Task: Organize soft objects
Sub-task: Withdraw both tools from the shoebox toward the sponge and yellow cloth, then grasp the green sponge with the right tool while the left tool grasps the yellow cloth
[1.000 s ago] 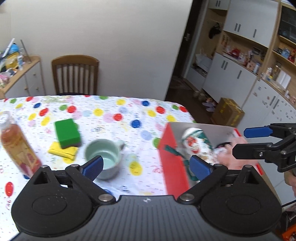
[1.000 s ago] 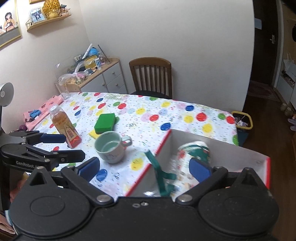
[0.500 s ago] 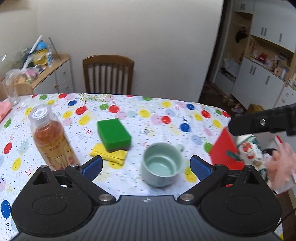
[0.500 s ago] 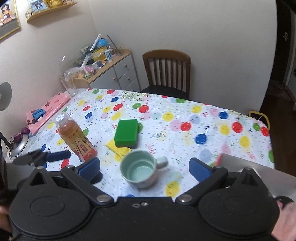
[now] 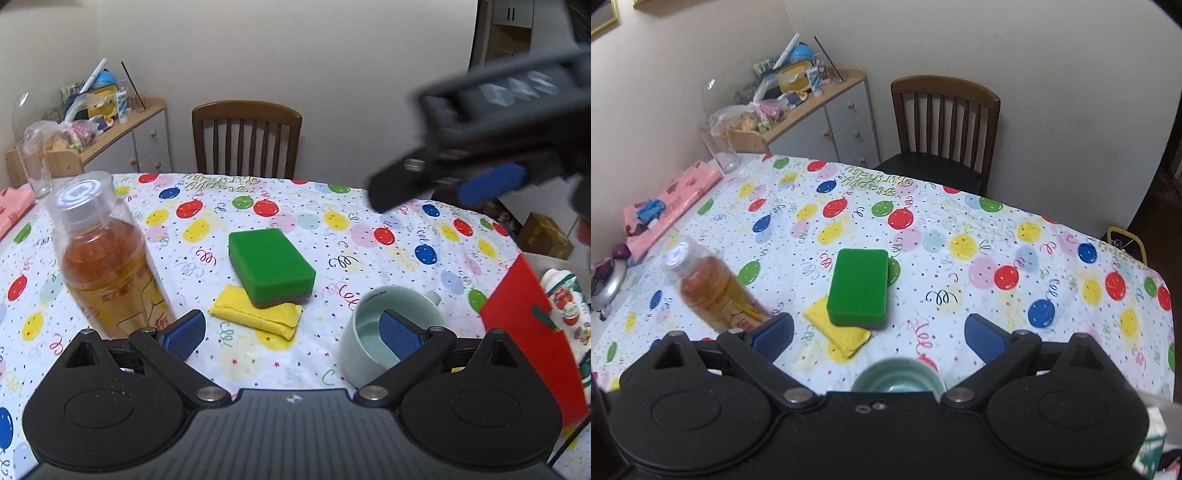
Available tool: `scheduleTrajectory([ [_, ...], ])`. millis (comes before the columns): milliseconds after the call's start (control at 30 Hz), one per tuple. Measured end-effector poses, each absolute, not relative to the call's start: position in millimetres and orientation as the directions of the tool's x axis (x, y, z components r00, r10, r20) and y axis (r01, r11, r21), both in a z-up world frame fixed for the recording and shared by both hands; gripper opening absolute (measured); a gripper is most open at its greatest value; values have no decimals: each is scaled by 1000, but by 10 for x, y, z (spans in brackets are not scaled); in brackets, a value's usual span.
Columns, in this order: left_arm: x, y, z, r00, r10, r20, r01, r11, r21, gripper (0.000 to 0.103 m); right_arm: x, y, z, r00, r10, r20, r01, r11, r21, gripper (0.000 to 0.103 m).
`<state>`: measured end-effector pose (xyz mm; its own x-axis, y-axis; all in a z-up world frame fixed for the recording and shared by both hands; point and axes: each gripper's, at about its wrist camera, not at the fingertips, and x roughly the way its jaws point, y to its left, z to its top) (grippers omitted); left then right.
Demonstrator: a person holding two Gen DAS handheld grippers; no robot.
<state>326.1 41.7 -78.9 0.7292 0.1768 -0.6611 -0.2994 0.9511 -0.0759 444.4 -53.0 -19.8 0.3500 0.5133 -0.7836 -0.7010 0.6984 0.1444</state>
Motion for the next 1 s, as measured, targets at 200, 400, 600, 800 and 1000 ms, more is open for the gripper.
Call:
scheduleTrajectory([
  [200,3419,488,-924,730,195,-655,-339,936,-99,101,4633,-258,-380,340,474,-812,-712,694,108,95],
  [400,3535,544,-1010,724,199,-660,-386,910,-149,101,4767,-61,-536,305,465,-831,-726,678,113,91],
  [600,3688,571,-1090,698,203,-687,-440,878,-187,100,4937,187,-708,277,441,-854,-728,676,113,89],
  [800,3803,654,-1177,676,240,-697,-491,852,-183,96,5038,372,-875,248,418,-874,-738,666,109,88],
  [1000,3930,715,-1327,634,241,-735,-530,828,-185,87,5113,546,-1037,217,396,-892,-745,658,110,88],
])
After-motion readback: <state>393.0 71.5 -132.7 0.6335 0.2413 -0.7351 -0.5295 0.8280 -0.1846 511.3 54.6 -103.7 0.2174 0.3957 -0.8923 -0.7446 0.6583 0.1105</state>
